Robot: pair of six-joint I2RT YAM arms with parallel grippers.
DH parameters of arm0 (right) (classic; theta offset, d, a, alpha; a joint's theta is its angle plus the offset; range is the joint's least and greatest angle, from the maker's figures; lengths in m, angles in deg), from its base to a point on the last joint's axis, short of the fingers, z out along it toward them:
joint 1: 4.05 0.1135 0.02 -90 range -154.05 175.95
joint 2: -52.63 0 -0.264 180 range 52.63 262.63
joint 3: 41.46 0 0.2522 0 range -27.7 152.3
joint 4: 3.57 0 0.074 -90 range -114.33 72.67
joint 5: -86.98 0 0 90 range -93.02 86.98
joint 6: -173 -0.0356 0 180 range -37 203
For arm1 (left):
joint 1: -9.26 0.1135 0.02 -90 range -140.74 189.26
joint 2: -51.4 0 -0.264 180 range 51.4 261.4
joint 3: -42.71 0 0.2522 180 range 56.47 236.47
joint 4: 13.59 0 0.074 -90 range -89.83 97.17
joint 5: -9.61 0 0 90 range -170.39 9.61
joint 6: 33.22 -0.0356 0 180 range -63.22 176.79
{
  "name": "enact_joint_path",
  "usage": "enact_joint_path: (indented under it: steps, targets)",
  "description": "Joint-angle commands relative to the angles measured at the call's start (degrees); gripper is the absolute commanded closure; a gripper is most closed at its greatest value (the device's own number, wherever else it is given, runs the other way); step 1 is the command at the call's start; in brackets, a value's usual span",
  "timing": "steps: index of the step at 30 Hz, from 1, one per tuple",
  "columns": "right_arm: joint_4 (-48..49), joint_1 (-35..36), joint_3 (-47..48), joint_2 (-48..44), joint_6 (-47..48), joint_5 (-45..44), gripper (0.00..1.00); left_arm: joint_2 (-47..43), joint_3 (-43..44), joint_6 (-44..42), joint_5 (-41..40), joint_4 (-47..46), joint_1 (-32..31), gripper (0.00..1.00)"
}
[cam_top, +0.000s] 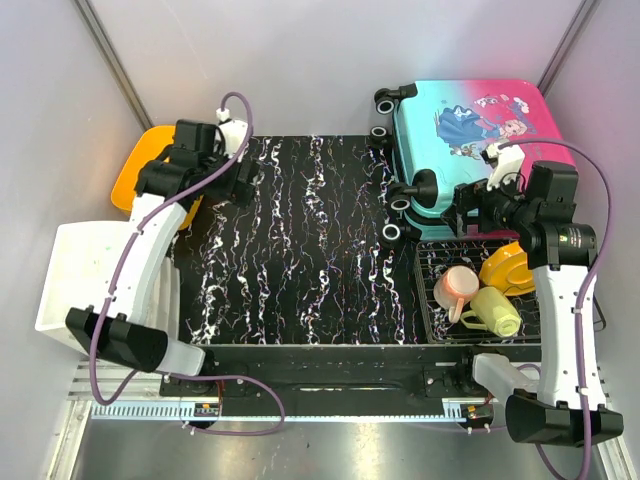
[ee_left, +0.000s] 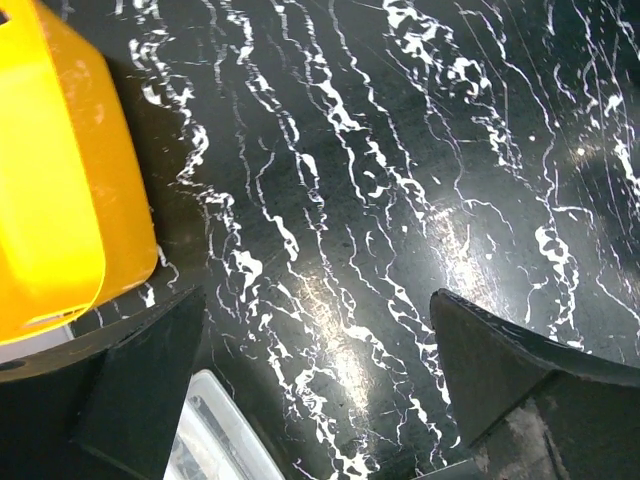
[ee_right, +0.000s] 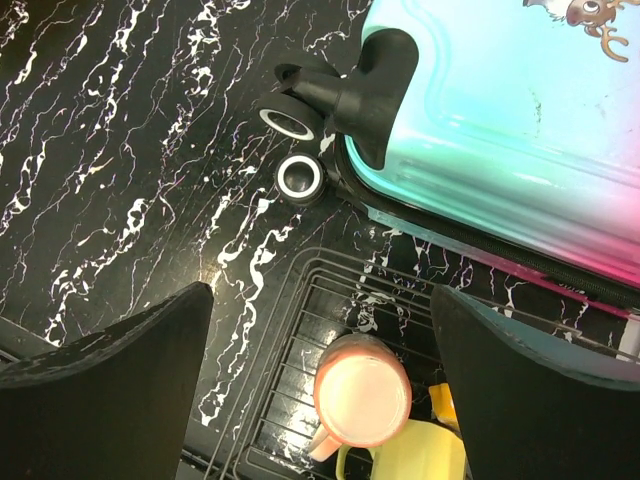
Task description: Open, take out, and arrange the luggage
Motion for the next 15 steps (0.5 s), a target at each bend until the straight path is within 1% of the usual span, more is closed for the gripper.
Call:
enact_joint_path:
  steps: [1, 3, 4, 6, 7, 9, 10, 12, 13, 15]
  targets:
    - [2.75, 0.16, 0.36, -0.03, -1.27, 0.33, 0.0, 4.48, 3.42, -3.81, 7.02, -3.21, -2.93, 0.01]
    - [2.05, 0.16, 0.62, 0.32, -1.53, 0.33, 0.0, 7.12, 7.11, -6.44, 10.03, -3.21, -5.82, 0.01]
    - [1.96, 0.08, 0.53, 0.06, -1.27, 0.15, 0.0, 9.83, 8.43, -7.33, 14.74, -3.21, -6.54, 0.01]
    - [1.87, 0.08, 0.01, -0.47, -1.01, -0.81, 0.0, 12.31, 11.68, -9.0, 20.04, -4.34, -8.55, 0.01]
    - [1.78, 0.08, -0.08, -0.91, -0.57, -1.86, 0.0, 14.67, 12.47, -9.01, 23.72, -6.7, -9.18, 0.01]
    - [1.26, 0.16, 0.0, -1.0, -0.04, -2.83, 0.0, 16.97, 14.41, -9.88, 27.51, -9.26, -11.19, 0.01]
    - [1.17, 0.16, 0.09, -1.0, 0.13, -3.97, 0.0, 19.07, 14.94, -10.5, 32.06, -11.8, -11.72, 0.01]
    - [0.81, 0.16, 0.09, -1.0, -0.04, -5.12, 0.0, 21.01, 15.56, -10.07, 34.99, -15.67, -13.56, 0.01]
    - [0.73, 0.08, 0.18, -0.82, -0.39, -6.08, 0.0, 22.76, 15.47, -9.89, 37.18, -20.04, -14.18, 0.01]
    - [0.9, 0.08, -0.43, -1.0, -1.0, -6.7, 0.0, 24.62, 15.21, -8.58, 39.3, -24.63, -15.85, 0.01]
